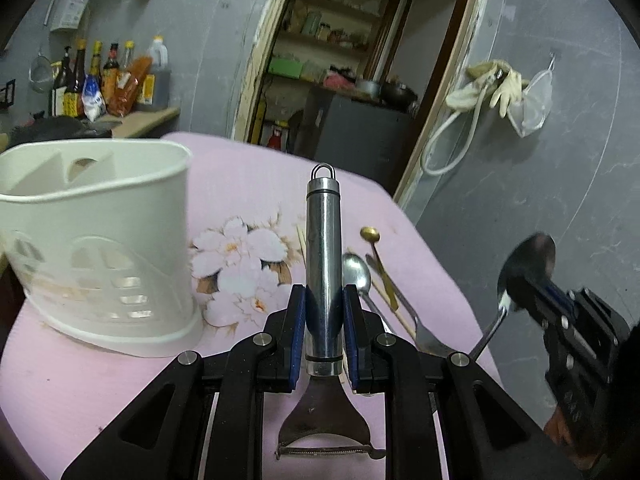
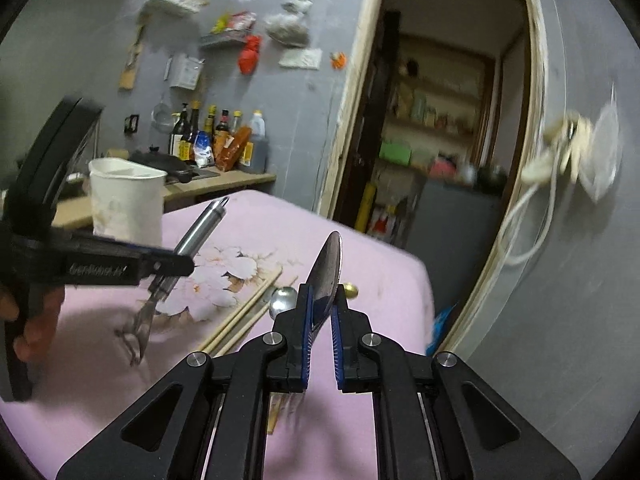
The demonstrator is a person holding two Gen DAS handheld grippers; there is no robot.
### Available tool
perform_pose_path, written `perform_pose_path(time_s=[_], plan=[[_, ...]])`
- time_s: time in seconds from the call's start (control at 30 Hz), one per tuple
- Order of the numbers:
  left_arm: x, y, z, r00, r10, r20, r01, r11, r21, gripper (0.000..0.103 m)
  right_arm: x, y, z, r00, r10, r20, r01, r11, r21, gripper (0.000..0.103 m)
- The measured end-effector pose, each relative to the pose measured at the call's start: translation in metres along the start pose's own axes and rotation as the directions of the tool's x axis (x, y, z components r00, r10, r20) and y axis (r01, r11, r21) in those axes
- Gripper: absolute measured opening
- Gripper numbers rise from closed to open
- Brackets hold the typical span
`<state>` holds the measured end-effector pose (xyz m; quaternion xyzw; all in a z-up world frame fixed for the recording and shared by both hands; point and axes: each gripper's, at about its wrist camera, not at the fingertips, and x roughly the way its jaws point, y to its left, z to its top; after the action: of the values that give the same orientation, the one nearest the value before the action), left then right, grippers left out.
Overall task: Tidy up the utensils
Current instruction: 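Lift the peeler with left tool while right tool carries the spoon toward the caddy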
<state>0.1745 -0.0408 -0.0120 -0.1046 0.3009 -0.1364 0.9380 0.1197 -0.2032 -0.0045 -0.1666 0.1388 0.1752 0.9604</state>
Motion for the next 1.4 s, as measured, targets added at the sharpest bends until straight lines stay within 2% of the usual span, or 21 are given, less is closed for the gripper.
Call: perform_pose_path(time_s=[0.37,0.57,0.7,0.83,1.1,1.27,1.4], plan=[[-0.033,0.012,-0.003,1.000,0.002,0.030,-0.001,0.999,-0.043,0.015,-0.034,0.035,-0.002,0.999,0.020,0.029,-0.019,0.999,-0.035,0.004],[-0.042,0.015,-0.006,0.999,0.009,0.033,-0.007,0.999,-0.050,0.015,-0.039,0.037,-0.005,1.000,0.019,0.020,-0.019,1.000,-0.007,0.004],[-0.044,0.015,-0.008,0.999,0.012,0.031,-0.010,0.999,-0.051,0.015,-0.041,0.039,-0.005,1.000,-0.009,0.026,0.009,1.000,-0.011,0.004],[-0.046,0.015,-0.008,0.999,0.016,0.040,-0.014,0.999,-0.046,0.015,-0.049,0.051,-0.004,0.996,-0.060,0.071,0.065,0.995,-0.072,0.001],[-0.056,0.021,-0.004,0.997,0.015,0.069,-0.012,0.999,-0.040,0.015,-0.049,0.049,0.006,0.994,-0.059,0.096,0.066,0.995,-0.070,0.000],[-0.067,0.032,0.014,0.996,-0.011,0.088,0.017,0.998,-0.068,0.015,-0.051,0.046,0.022,0.988,-0.050,0.148,0.058,0.997,-0.052,0.000],[-0.087,0.043,0.039,0.987,0.003,0.158,0.007,0.998,-0.063,0.015,-0.050,0.045,0.051,0.974,-0.027,0.227,0.037,0.998,-0.041,0.000]])
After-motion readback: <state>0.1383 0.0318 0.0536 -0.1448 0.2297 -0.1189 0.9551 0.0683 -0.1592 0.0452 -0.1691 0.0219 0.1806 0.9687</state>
